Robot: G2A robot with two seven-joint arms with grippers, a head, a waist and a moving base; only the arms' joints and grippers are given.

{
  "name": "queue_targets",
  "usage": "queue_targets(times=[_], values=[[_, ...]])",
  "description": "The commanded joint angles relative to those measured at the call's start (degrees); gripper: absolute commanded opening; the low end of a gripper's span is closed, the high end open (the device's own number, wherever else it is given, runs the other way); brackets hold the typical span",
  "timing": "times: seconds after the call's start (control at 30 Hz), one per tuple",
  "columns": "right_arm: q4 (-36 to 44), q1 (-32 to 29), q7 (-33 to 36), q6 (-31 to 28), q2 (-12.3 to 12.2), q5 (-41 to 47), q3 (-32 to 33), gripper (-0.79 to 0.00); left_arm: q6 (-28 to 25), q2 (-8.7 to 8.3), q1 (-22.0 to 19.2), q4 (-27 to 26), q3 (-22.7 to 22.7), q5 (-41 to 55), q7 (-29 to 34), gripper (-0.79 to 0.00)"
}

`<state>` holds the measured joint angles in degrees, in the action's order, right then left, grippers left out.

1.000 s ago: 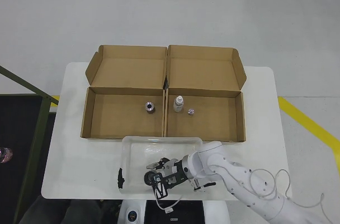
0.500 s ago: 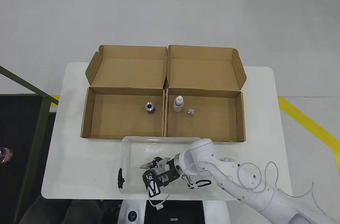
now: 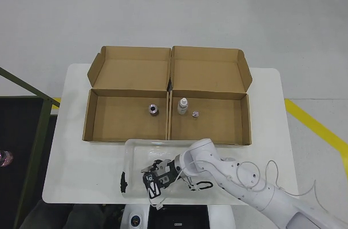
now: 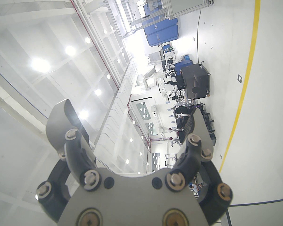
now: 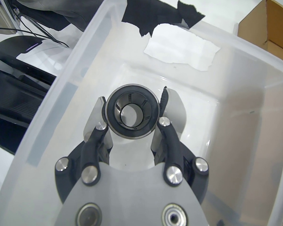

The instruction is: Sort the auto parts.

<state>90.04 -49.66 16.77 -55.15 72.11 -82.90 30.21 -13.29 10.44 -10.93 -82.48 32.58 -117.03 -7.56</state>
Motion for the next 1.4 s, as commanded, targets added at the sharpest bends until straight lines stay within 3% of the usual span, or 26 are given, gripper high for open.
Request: queue_targets(times=[0.0,0.07,0.2,0.23,1.37], values=[[-0.21,0.26,-0.31,0.1,0.15,-0.16,0.01,-0.459,0.0,0.0,0.0,0.0,0.0,0.0,0.0,0.0],[-0.37,0.39,-0.67,0.21,0.25,-0.1,0.07,-0.526,0.0,0.0,0.0,0.0,0.0,0.0,0.0,0.0],[-0.73,0.75,-1.53,0.07,0.54,-0.07,0.0,-0.77,0.0,0.0,0.0,0.0,0.0,0.0,0.0,0.0],[-0.76,0.84,-1.77,-0.01,0.61,-0.05,-0.04,-0.785,0.0,0.0,0.0,0.0,0.0,0.0,0.0,0.0],[8.04,-1.64,-6.96,-1.53,-2.19,0.58,11.1,-0.785,0.0,0.0,0.0,0.0,0.0,0.0,0.0,0.0]])
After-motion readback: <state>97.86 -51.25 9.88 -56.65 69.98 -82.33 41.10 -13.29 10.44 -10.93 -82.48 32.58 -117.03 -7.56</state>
